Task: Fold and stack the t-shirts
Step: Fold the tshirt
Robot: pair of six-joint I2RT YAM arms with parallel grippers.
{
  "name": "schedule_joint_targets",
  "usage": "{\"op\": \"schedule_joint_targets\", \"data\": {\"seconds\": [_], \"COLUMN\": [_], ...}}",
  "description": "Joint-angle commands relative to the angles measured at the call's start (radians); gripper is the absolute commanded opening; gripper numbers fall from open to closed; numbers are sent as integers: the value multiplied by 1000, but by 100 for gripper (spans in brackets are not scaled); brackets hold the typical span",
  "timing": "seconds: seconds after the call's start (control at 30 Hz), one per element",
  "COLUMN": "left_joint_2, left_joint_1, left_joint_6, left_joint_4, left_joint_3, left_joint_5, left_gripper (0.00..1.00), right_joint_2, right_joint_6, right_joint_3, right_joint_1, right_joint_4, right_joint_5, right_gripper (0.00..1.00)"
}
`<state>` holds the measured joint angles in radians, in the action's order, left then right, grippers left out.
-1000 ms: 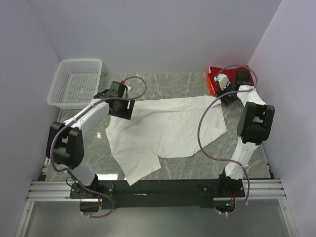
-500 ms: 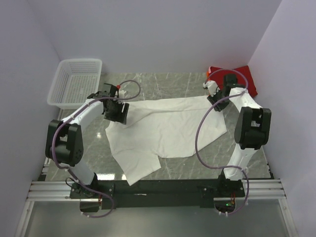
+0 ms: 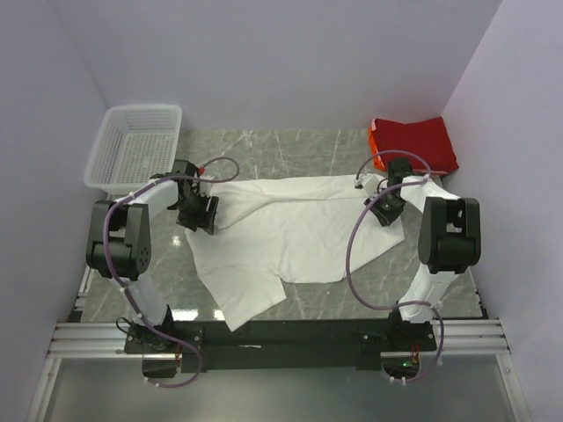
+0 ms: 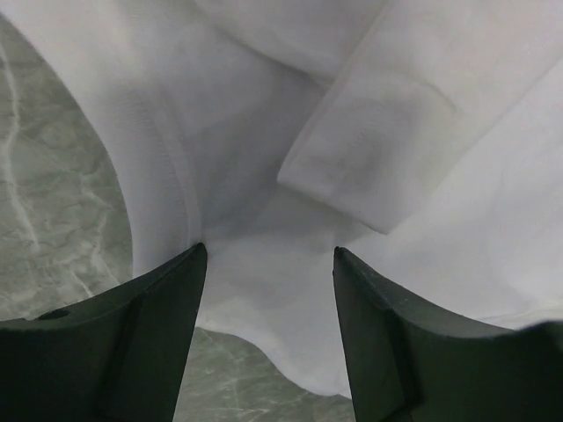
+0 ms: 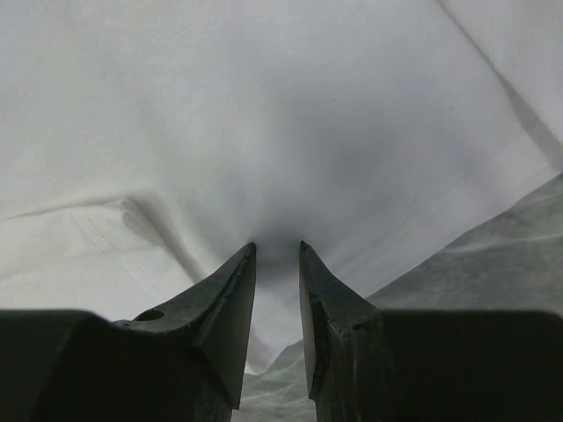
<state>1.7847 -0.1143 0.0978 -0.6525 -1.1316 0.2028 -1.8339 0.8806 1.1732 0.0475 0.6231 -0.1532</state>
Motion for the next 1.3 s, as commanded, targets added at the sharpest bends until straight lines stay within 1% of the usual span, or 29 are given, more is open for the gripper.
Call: {"op": "schedule_joint_targets", "data": {"seconds": [0.0,0.07,0.13,0.2,0.27,0.33,0.4,0.43,0.53,0.63,0.67,0.83,1.03,1.27], "left_joint_2": [53,73,78,61,48,32,19,4,-30,-57,-64,-91,-114,-120], "left_joint_1": [37,70,82,85,84,84,84,84,82,84,84,84,84,84], "left_joint_6": [69,91,106,117,118,115,112,111,115,117,120,135,145,145], "left_joint_4": [8,5,-9,-18,-41,-53,-67,-70,-78,-93,-96,-98,-88,-87], "left_joint_3": [41,26,12,-7,-23,-31,-39,-39,-34,-36,-36,-14,19,16], "left_joint_5": [-49,-54,-46,-25,6,43,67,72,89,98,98,89,86,98], "left_gripper": [67,67,67,69,70,72,74,75,77,80,83,87,89,90], "right_joint_2": [56,103,145,163,180,197,202,199,173,136,127,72,55,65], "right_joint_6": [9,3,-18,-35,-55,-58,-60,-58,-72,-103,-110,-141,-141,-157], "right_joint_3": [-95,-156,-165,-117,-61,11,51,57,60,49,45,25,-10,-50], "right_joint_1": [-17,-28,-26,-20,-12,-15,-40,-43,-113,-161,-172,-222,-225,-225], "right_joint_4": [41,44,72,107,193,275,314,338,354,339,330,273,247,204], "right_joint_5": [3,-5,-19,-51,-100,-173,-213,-216,-224,-210,-201,-152,-111,-86], "right_gripper": [34,34,34,37,40,45,48,48,49,50,50,52,53,53]}}
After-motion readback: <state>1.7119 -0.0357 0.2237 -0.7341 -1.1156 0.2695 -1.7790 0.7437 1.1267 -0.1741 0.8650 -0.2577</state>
